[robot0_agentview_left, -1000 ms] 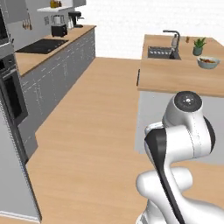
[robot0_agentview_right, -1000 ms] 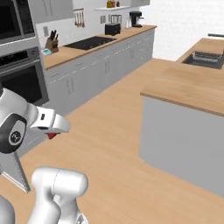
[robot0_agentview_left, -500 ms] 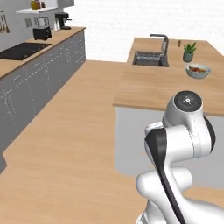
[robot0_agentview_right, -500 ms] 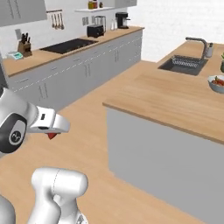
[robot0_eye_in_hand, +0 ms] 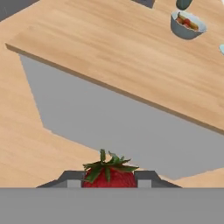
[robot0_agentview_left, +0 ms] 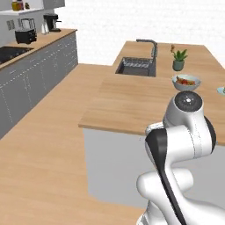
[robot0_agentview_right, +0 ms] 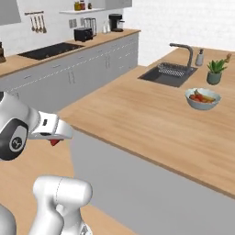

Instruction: Take the strawberry from the fridge and place it on top of the pancake, located on the dining counter.

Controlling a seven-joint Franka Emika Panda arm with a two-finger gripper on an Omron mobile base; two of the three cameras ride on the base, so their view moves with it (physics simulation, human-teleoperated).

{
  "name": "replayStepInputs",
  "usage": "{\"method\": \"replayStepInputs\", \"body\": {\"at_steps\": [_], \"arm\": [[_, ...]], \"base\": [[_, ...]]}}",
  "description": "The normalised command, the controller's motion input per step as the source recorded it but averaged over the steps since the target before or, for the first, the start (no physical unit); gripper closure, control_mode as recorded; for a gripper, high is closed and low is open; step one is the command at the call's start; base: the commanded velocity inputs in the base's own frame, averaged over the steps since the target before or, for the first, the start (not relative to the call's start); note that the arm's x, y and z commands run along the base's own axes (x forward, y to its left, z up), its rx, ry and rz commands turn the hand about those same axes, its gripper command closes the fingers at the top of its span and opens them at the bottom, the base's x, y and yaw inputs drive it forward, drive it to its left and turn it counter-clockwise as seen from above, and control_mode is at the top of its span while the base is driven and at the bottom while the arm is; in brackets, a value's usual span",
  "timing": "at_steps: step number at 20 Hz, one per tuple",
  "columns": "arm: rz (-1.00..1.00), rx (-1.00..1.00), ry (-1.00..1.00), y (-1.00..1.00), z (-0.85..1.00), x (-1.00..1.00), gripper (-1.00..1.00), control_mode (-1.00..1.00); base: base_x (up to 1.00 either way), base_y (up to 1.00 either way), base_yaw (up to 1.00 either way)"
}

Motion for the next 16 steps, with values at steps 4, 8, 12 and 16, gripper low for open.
{"method": "replayStepInputs", "body": {"at_steps": [4,8,12,16], "arm": [[0.0,0.0,0.0,0.0,0.0,0.0,1.0,1.0],[0.0,0.0,0.0,0.0,0.0,0.0,1.0,1.0],[0.0,0.0,0.0,0.0,0.0,0.0,1.0,1.0],[0.0,0.0,0.0,0.0,0.0,0.0,1.0,1.0]], "base": [[0.56,-1.0,0.06],[0.38,-1.0,0.06],[0.29,-1.0,0.03],[0.1,-1.0,-0.01]]}}
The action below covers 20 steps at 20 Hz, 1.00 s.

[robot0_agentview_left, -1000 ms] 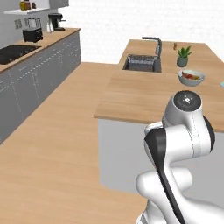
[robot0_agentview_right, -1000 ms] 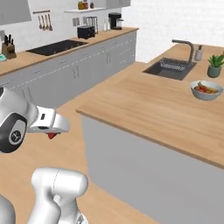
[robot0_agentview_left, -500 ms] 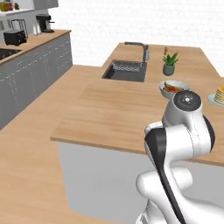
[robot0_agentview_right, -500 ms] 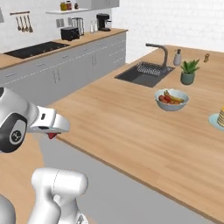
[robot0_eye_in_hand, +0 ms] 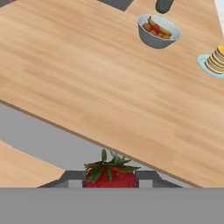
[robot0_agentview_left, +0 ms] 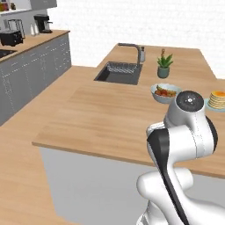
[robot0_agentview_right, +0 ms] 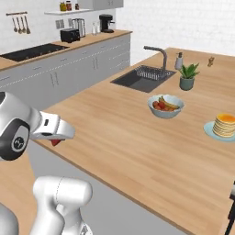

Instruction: Take the strawberry from the fridge and place it on top of the pancake, located on the dining counter.

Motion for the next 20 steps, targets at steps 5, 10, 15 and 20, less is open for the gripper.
{"method": "replayStepInputs", "body": {"at_steps": [5,10,15,20], "arm": [[0.0,0.0,0.0,0.0,0.0,0.0,1.0,1.0],[0.0,0.0,0.0,0.0,0.0,0.0,1.0,1.0],[0.0,0.0,0.0,0.0,0.0,0.0,1.0,1.0],[0.0,0.0,0.0,0.0,0.0,0.0,1.0,1.0]], "base": [[-0.03,-0.96,-0.07],[-0.75,-0.11,-0.18],[-0.79,-0.63,-0.14],[-0.15,-1.0,-0.06]]}}
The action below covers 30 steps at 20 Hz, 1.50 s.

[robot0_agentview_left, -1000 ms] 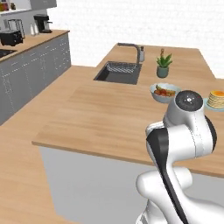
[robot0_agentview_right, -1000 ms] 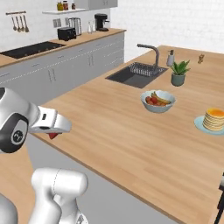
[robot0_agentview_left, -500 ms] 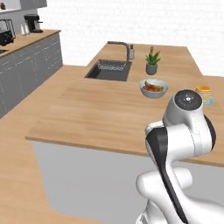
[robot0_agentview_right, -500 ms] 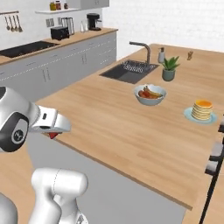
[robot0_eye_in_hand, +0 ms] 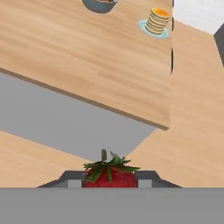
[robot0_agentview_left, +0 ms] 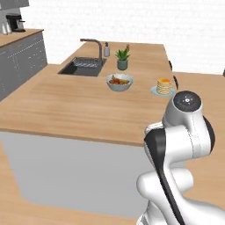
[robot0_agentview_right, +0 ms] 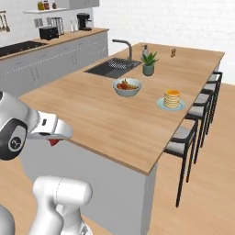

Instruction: Take the strawberry from the fridge and place it on top of the pancake, located on the dining counter.

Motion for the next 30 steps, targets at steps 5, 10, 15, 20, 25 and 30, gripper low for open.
{"method": "replayStepInputs", "body": {"at_steps": [5,10,15,20,25,30], "arm": [[0.0,0.0,0.0,0.0,0.0,0.0,1.0,1.0],[0.0,0.0,0.0,0.0,0.0,0.0,1.0,1.0],[0.0,0.0,0.0,0.0,0.0,0.0,1.0,1.0],[0.0,0.0,0.0,0.0,0.0,0.0,1.0,1.0],[0.0,0.0,0.0,0.0,0.0,0.0,1.0,1.0],[0.0,0.0,0.0,0.0,0.0,0.0,1.0,1.0]], "base": [[0.0,-1.0,-0.01],[0.0,-1.0,0.0],[0.23,-1.0,0.0],[0.75,-0.99,0.13],[0.98,-0.93,0.25],[0.97,-0.91,0.29]]}}
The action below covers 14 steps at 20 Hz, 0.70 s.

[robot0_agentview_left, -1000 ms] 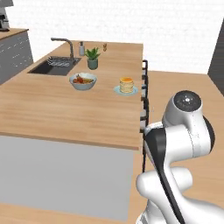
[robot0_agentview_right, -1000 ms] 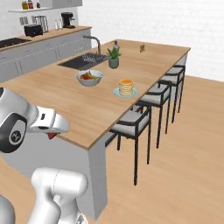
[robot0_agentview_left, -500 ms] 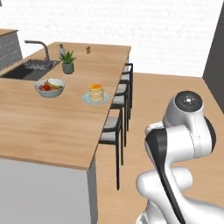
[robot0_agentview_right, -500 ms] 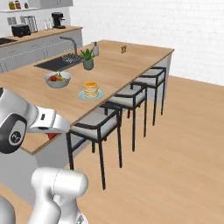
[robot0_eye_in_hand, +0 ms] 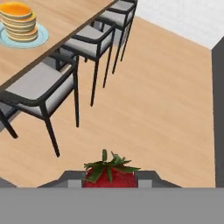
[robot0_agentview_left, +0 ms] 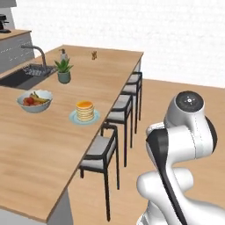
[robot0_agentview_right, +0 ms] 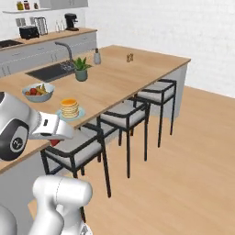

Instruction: Take the strawberry from the fridge and place it on top of the pancake, located on the dining counter.

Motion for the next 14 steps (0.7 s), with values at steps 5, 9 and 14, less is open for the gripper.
{"method": "replayStepInputs", "body": {"at_steps": [5,9,14], "arm": [[0.0,0.0,0.0,0.0,0.0,0.0,1.0,1.0],[0.0,0.0,0.0,0.0,0.0,0.0,1.0,1.0],[0.0,0.0,0.0,0.0,0.0,0.0,1.0,1.0]], "base": [[0.99,-0.73,0.37],[0.97,-0.55,0.48],[0.7,-0.65,0.49]]}}
